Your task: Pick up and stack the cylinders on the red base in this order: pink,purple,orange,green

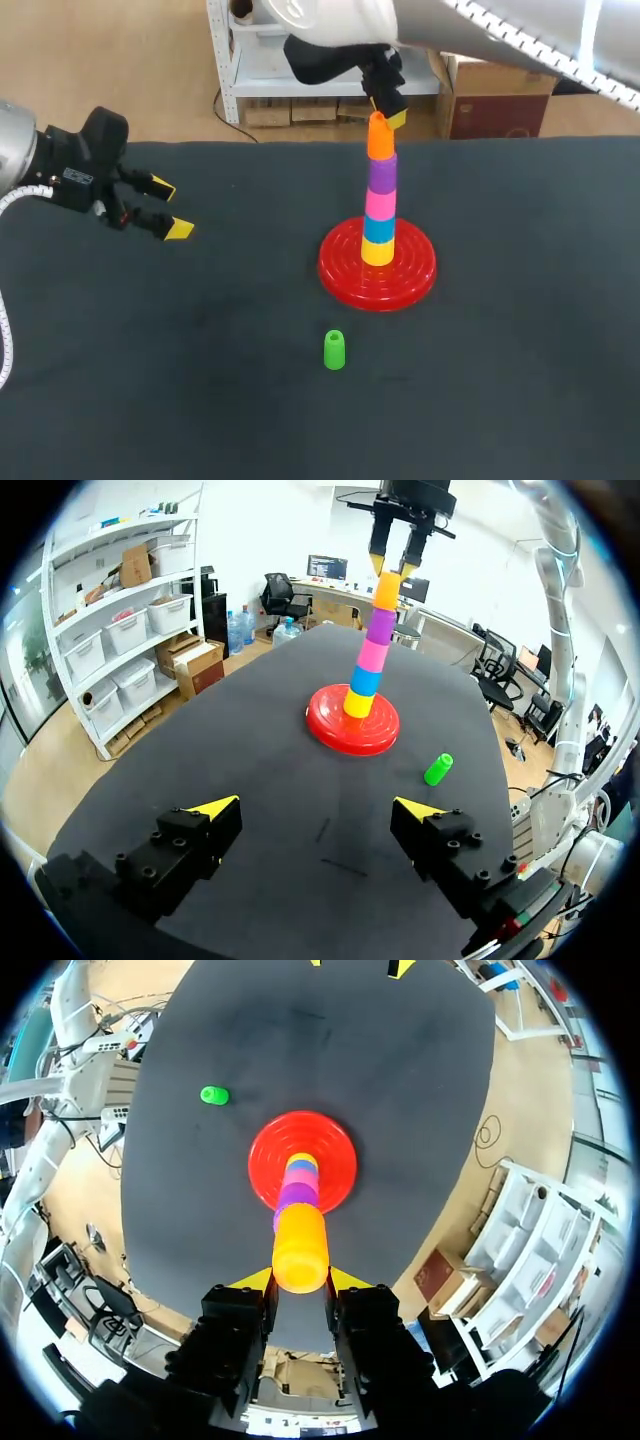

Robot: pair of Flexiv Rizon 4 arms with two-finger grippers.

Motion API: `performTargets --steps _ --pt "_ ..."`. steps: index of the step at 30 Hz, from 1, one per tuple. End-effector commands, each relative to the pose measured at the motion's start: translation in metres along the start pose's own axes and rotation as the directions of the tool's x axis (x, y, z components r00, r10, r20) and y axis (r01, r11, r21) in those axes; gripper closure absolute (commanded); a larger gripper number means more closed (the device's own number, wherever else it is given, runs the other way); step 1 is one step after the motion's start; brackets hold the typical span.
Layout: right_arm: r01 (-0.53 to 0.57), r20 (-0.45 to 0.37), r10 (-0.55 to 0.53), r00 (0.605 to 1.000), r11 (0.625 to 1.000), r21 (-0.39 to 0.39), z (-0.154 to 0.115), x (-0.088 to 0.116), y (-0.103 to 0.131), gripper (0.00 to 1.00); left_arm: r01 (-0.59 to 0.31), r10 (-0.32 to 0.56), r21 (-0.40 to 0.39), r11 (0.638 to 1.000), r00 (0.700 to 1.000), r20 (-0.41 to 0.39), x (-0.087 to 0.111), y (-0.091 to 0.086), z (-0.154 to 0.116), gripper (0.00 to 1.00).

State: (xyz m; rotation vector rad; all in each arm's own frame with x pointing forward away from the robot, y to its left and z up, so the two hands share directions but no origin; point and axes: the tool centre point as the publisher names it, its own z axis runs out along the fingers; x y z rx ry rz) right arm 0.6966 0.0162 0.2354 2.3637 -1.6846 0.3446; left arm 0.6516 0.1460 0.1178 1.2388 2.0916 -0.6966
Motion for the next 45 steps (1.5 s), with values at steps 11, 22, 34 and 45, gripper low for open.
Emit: performTargets --steps 11,22,34,45 --pt "-0.067 0.021 0.067 0.998 0.997 -0.025 0.019 0.006 0.006 1.00 -0.001 0.001 0.000 1.000 1.000 0.002 0.001 0.000 0.000 0.00" --pt "-0.137 0.061 0.133 0.989 0.989 0.061 0.017 0.005 0.000 0.03 -0.001 0.001 0.000 1.000 1.000 0.002 0.001 0.000 0.000 0.00" --pt "-0.027 0.105 -0.015 0.994 0.920 0.390 -0.047 -0.021 0.038 0.00 -0.001 0.001 0.000 1.000 1.000 0.002 0.001 0.000 0.000 0.00" --pt "0.221 0.126 -0.282 0.951 0.906 0.361 0.010 -0.097 0.069 0.00 -0.001 0.001 0.000 1.000 1.000 0.002 0.001 0.000 0.000 0.00"
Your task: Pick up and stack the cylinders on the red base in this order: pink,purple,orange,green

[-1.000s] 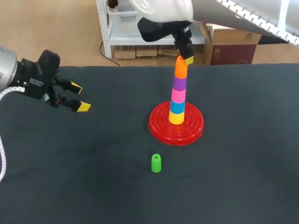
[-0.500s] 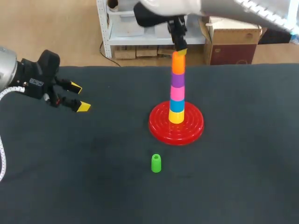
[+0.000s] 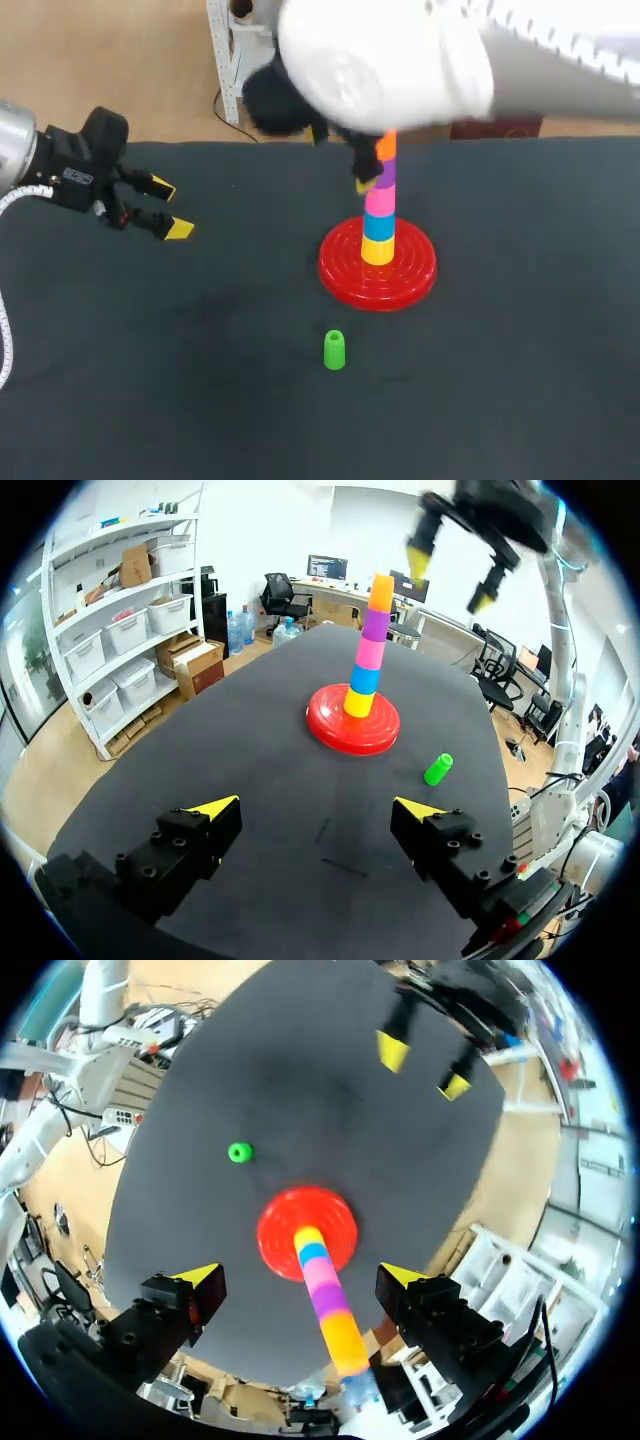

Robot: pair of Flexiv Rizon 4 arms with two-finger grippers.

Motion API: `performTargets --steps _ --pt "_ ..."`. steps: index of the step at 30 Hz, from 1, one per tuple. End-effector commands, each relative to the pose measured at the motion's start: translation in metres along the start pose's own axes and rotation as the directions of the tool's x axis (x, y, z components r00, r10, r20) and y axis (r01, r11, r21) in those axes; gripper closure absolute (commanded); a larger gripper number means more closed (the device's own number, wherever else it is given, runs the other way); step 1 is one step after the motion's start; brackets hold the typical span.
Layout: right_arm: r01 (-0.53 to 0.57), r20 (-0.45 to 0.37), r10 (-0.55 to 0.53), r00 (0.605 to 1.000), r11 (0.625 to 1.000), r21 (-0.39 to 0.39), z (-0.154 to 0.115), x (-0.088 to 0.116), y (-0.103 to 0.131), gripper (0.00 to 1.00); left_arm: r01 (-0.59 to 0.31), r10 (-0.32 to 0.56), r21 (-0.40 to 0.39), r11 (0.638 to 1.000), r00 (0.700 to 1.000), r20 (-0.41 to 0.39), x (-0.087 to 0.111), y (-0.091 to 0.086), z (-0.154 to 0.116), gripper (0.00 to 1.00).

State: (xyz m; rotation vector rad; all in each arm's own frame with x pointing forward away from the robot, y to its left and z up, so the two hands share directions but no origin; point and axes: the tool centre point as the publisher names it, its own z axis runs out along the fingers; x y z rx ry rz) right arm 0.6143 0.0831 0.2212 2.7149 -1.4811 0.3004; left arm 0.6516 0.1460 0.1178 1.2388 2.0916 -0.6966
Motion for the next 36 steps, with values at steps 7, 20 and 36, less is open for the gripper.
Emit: performTargets --steps 7,20,36 --pt "0.141 0.089 -0.151 0.985 0.984 0.107 0.068 -0.020 0.021 0.00 -0.001 0.001 0.000 1.000 1.000 0.002 0.001 0.000 0.000 0.00" --pt "0.159 0.123 -0.170 0.978 0.983 0.094 0.069 -0.019 0.021 0.00 -0.001 0.001 0.000 1.000 1.000 0.002 0.001 0.000 0.000 0.00" --pt "0.231 0.182 -0.240 0.954 0.970 0.070 0.113 -0.070 0.051 0.00 -0.001 0.001 0.000 1.000 1.000 0.002 0.001 0.000 0.000 0.00"
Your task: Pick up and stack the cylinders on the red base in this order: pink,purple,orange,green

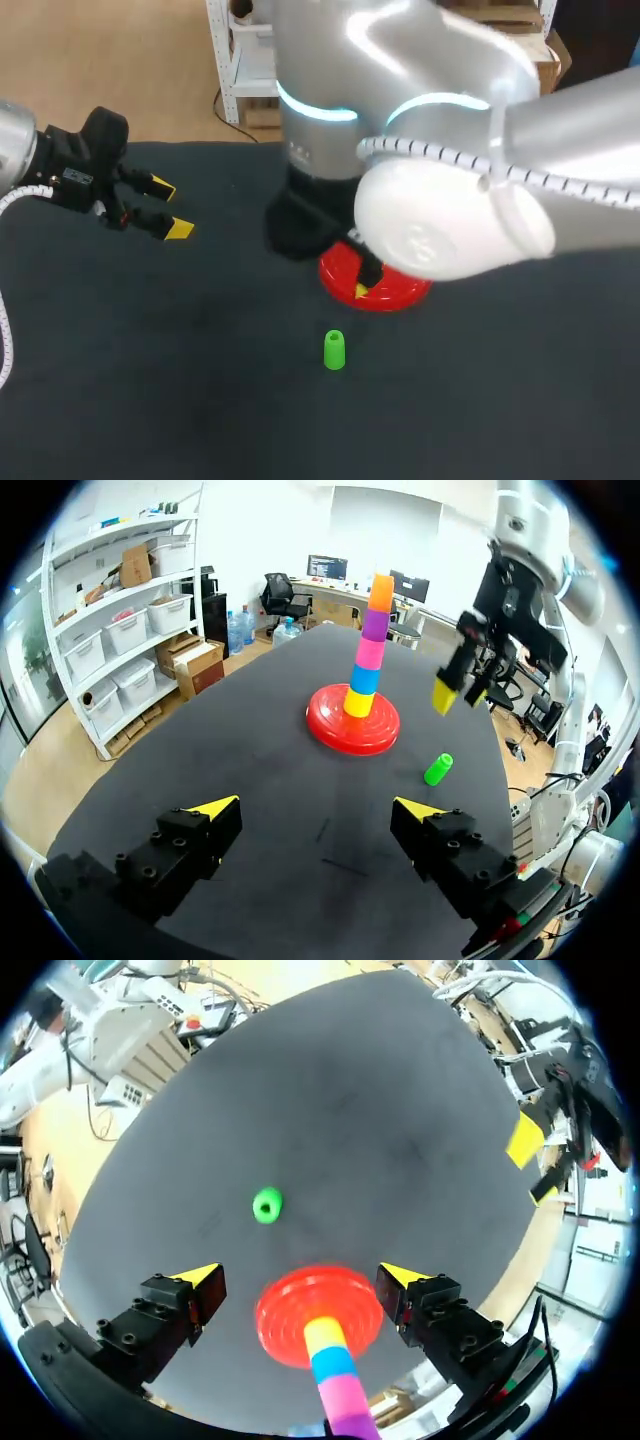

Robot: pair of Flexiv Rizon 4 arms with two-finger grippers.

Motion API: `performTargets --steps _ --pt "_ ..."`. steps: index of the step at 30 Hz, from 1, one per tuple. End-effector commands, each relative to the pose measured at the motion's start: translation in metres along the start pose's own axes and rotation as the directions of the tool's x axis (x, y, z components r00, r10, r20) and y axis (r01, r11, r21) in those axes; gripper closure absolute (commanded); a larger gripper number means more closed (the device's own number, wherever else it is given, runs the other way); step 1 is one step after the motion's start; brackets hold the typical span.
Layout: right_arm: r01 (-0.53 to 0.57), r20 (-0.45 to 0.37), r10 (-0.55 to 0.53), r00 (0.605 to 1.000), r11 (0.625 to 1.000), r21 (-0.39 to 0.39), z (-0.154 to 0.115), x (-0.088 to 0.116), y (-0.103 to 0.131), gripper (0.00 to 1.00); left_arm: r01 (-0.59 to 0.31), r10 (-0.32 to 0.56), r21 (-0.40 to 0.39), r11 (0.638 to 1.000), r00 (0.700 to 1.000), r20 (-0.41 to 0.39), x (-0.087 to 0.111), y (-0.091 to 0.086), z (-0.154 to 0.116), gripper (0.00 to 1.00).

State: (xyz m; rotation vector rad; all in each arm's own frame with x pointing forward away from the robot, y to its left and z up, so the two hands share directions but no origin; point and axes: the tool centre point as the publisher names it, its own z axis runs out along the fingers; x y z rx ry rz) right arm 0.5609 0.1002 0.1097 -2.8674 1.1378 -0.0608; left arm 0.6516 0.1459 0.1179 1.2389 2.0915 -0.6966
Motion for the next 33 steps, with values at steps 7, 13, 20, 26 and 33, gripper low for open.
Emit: performTargets --steps 7,13,20,26,33 --pt "0.015 0.020 -0.015 1.000 1.000 -0.021 0.034 -0.026 0.023 0.00 -0.001 0.001 0.000 1.000 1.000 0.002 0.001 0.000 0.000 0.00" --pt "0.019 0.036 -0.017 0.999 0.997 -0.070 0.048 -0.031 0.036 0.00 -0.001 0.001 0.000 1.000 1.000 0.002 0.001 0.000 0.000 0.00" --pt "0.008 0.052 -0.004 0.999 0.996 -0.087 0.065 -0.036 0.041 0.00 -0.001 0.001 0.000 1.000 1.000 0.002 0.001 0.000 0.000 0.00" --pt "-0.011 0.057 0.016 0.998 0.996 -0.092 0.077 -0.033 0.039 0.00 -0.001 0.001 0.000 1.000 1.000 0.002 0.001 0.000 0.000 0.00" --pt "-0.024 0.052 0.029 0.998 0.995 -0.094 0.079 -0.029 0.040 0.32 -0.001 0.001 0.000 1.000 1.000 0.002 0.001 0.000 0.000 0.00"
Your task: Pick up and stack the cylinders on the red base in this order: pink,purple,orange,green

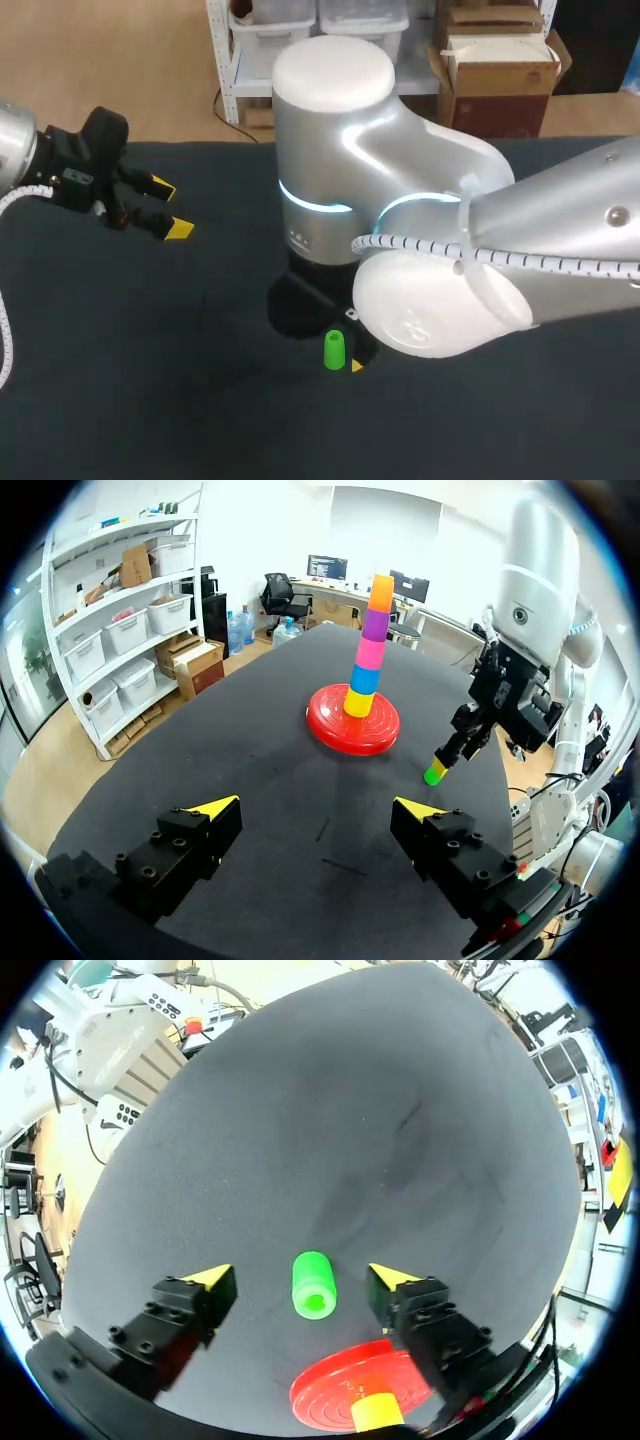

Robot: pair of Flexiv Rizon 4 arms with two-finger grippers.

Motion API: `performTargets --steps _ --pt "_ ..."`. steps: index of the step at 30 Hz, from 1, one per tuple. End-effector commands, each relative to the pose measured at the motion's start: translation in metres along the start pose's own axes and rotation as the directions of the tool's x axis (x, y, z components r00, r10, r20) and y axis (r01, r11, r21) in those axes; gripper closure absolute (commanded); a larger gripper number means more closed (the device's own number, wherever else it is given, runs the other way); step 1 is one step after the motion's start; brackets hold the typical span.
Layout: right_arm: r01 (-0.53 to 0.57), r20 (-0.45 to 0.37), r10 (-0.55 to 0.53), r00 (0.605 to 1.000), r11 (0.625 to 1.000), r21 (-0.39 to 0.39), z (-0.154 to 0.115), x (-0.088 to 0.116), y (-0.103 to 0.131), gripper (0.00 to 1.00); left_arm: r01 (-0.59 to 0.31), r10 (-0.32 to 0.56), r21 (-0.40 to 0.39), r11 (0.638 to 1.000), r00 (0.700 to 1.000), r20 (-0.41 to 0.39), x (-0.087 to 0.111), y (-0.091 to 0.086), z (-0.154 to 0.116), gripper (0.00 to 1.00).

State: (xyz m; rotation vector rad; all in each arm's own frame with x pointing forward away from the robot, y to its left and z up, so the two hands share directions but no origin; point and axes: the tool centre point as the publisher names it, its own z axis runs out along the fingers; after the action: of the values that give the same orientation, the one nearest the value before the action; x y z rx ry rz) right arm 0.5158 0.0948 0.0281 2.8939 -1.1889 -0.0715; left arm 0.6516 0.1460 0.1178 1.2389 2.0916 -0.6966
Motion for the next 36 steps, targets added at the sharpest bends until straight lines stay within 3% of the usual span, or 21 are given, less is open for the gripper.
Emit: performTargets --steps 1,2,3,26,27,28,29,33,36 --pt "-0.003 0.000 0.003 1.000 1.000 0.002 0.001 0.001 0.000 0.41 -0.001 0.001 0.000 1.000 1.000 0.002 0.001 0.000 0.000 0.00" --pt "-0.004 -0.001 0.004 1.000 1.000 0.002 0.001 0.001 0.000 0.51 -0.001 0.001 0.000 1.000 1.000 0.002 0.001 0.000 0.000 0.00" --pt "-0.005 -0.001 0.005 1.000 1.000 0.001 0.001 0.001 0.001 0.51 -0.001 0.001 0.000 1.000 1.000 0.002 0.001 0.000 0.000 0.00" --pt "-0.028 -0.025 0.028 0.999 1.000 -0.011 0.002 0.009 -0.007 0.53 -0.001 0.001 0.000 1.000 1.000 0.002 0.001 0.000 0.000 0.00" --pt "-0.028 -0.025 0.027 0.999 1.000 -0.012 0.002 0.009 -0.007 0.56 -0.001 0.001 0.000 1.000 1.000 0.002 0.001 0.000 0.000 0.00" --pt "-0.028 -0.034 0.028 0.999 0.999 -0.018 0.002 0.009 -0.008 0.70 -0.001 0.001 0.000 1.000 1.000 0.002 0.001 0.000 0.000 0.00" --pt "-0.030 -0.037 0.029 0.999 0.999 -0.020 0.001 0.008 -0.009 1.00 -0.001 0.001 0.000 1.000 1.000 0.002 0.001 0.000 0.000 0.00" --pt "-0.027 -0.065 0.028 0.998 1.000 0.015 -0.013 0.009 -0.014 1.00 -0.001 0.001 0.000 1.000 1.000 0.002 0.001 0.000 0.000 0.00" --pt "-0.014 -0.104 0.019 0.994 0.999 0.052 -0.038 0.013 -0.019 1.00 -0.001 0.001 0.000 1.000 1.000 0.002 0.001 0.000 0.000 0.00"
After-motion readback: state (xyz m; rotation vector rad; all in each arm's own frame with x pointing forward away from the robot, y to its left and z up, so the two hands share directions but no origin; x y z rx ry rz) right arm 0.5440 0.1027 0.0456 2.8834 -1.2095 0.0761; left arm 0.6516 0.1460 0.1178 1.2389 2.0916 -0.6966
